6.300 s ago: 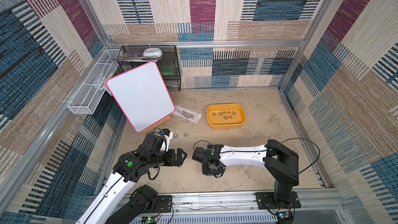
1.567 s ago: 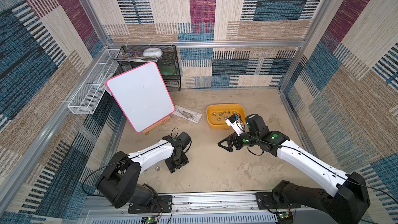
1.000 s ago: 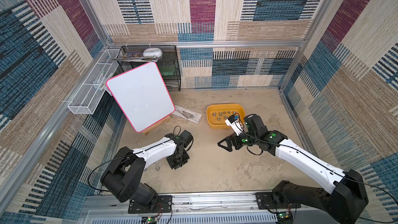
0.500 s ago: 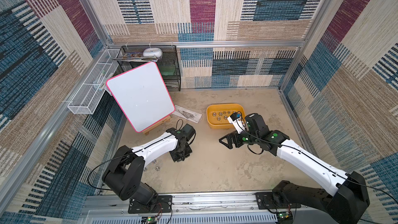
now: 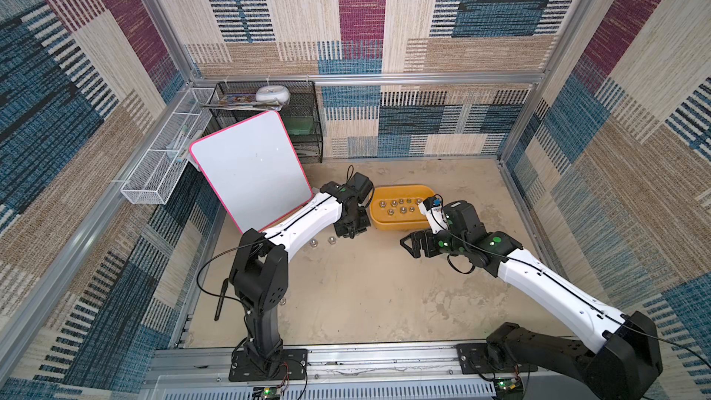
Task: Put the nuts on the desktop into the storage box
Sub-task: Place the nut in the storage box.
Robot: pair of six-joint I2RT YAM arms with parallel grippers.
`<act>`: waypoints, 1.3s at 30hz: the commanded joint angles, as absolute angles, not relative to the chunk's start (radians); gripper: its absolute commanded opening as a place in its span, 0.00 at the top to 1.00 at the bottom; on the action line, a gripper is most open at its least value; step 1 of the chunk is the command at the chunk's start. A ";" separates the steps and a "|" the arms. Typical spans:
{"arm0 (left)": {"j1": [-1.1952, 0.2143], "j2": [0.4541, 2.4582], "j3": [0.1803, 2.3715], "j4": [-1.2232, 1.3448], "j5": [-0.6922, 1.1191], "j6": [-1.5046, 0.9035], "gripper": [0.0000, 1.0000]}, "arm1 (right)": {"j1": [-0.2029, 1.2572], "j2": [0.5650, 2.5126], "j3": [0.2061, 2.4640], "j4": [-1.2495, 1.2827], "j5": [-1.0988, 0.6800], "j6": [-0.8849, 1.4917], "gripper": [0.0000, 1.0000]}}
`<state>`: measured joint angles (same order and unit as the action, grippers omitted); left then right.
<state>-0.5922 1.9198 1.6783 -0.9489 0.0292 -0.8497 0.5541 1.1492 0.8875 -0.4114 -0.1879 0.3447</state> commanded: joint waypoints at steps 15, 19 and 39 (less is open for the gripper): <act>-0.591 2.356 2.256 -1.057 0.110 -0.683 0.84 | 0.474 1.145 0.896 -0.426 -0.109 0.382 0.01; -0.592 2.413 2.312 -1.061 0.106 -0.662 0.83 | 0.471 1.147 0.896 -0.425 -0.110 0.389 0.01; -0.591 2.585 2.450 -1.064 0.050 -0.633 0.79 | 0.460 1.120 0.867 -0.433 -0.106 0.414 0.01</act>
